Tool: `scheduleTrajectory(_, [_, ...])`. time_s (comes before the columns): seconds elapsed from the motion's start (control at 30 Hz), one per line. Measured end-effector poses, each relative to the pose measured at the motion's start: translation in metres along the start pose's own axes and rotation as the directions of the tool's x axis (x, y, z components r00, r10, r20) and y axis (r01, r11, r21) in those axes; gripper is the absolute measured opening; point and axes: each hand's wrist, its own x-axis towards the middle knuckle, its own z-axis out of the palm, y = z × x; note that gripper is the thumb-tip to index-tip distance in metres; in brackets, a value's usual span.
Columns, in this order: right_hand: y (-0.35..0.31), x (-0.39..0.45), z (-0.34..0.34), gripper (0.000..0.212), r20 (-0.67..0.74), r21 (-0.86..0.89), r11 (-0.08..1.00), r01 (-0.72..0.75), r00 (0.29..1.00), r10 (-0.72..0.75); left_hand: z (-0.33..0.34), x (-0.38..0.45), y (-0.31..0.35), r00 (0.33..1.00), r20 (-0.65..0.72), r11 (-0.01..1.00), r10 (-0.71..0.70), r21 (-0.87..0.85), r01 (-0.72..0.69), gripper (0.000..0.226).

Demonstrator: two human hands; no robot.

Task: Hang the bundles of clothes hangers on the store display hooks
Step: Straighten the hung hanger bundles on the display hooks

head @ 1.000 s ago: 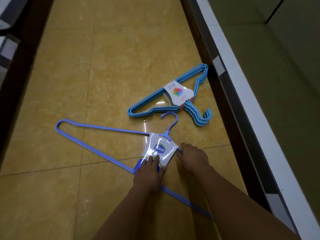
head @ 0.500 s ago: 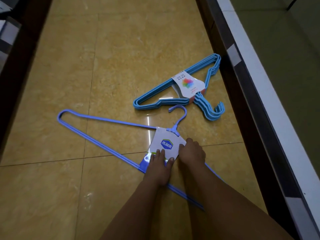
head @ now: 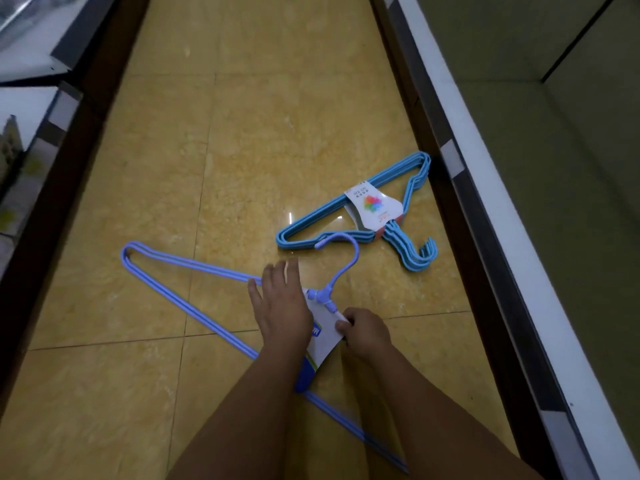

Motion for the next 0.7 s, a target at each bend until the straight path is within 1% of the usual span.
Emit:
scheduleTrajectory(0.03, [-0.005, -0.008, -0.002, 0.015, -0.001, -0.051, 0.999, 0.011, 1.000, -0.011, -0.010, 0.004, 0.001, 0.989, 0.147, 0.999, 0.011, 0.045, -0.018, 0.063])
scheduleTrajectory(0.07, [-0.011, -0.016, -0.004, 0.013, 0.005, -0.094, 0.995, 0.027, 1.000, -0.026, -0.018, 0.007, 0.002, 0.960, 0.279, 0.997, 0.014, 0.071, -0.035, 0.059])
scheduleTrajectory(0.1, [-0.016, -0.027, -0.006, 0.010, 0.022, -0.135, 0.990, 0.043, 0.999, -0.040, -0.027, 0.006, 0.001, 0.916, 0.400, 0.993, 0.010, 0.106, -0.057, 0.053])
scheduleTrajectory(0.13, [-0.021, -0.039, -0.008, 0.010, 0.038, -0.179, 0.982, 0.062, 0.998, -0.057, -0.038, 0.003, -0.001, 0.882, 0.471, 0.988, 0.017, 0.127, -0.087, 0.044])
scheduleTrajectory(0.17, [-0.027, -0.051, -0.009, 0.013, 0.051, -0.220, 0.971, 0.088, 0.996, -0.078, -0.050, -0.003, -0.003, 0.871, 0.491, 0.982, 0.029, 0.150, -0.118, 0.036])
scheduleTrajectory(0.2, [-0.034, -0.066, -0.013, 0.016, 0.065, -0.269, 0.957, 0.111, 0.993, -0.097, -0.066, -0.011, -0.007, 0.877, 0.479, 0.974, 0.041, 0.178, -0.142, 0.031])
scheduleTrajectory(0.27, [-0.053, -0.095, -0.023, 0.018, 0.068, -0.350, 0.923, 0.158, 0.987, -0.143, -0.098, -0.025, -0.016, 0.903, 0.425, 0.967, 0.062, 0.197, -0.159, 0.030])
scheduleTrajectory(0.33, [-0.075, -0.124, -0.036, 0.022, 0.070, -0.434, 0.881, 0.190, 0.982, -0.177, -0.131, -0.039, -0.022, 0.919, 0.392, 0.975, 0.047, 0.184, -0.128, 0.034])
scheduleTrajectory(0.4, [-0.102, -0.152, -0.058, 0.026, 0.074, -0.493, 0.841, 0.222, 0.974, -0.214, -0.170, -0.047, -0.024, 0.921, 0.390, 0.983, 0.004, 0.169, -0.076, 0.036])
scheduleTrajectory(0.57, [-0.173, -0.220, -0.116, 0.025, 0.082, -0.590, 0.753, 0.293, 0.949, -0.305, -0.283, -0.063, -0.028, 0.935, 0.354, 0.986, -0.039, 0.166, -0.021, 0.032])
scheduleTrajectory(0.63, [-0.203, -0.252, -0.139, 0.035, 0.096, -0.622, 0.715, 0.320, 0.937, -0.336, -0.335, -0.072, -0.030, 0.941, 0.337, 0.986, -0.035, 0.166, -0.023, 0.030])
scheduleTrajectory(0.67, [-0.215, -0.265, -0.150, 0.043, 0.109, -0.643, 0.686, 0.342, 0.927, -0.360, -0.356, -0.077, -0.031, 0.944, 0.328, 0.987, -0.028, 0.160, -0.026, 0.029])
scheduleTrajectory(0.7, [-0.233, -0.284, -0.163, 0.046, 0.124, -0.667, 0.651, 0.362, 0.916, -0.381, -0.383, -0.082, -0.034, 0.950, 0.312, 0.990, -0.026, 0.140, -0.019, 0.029])
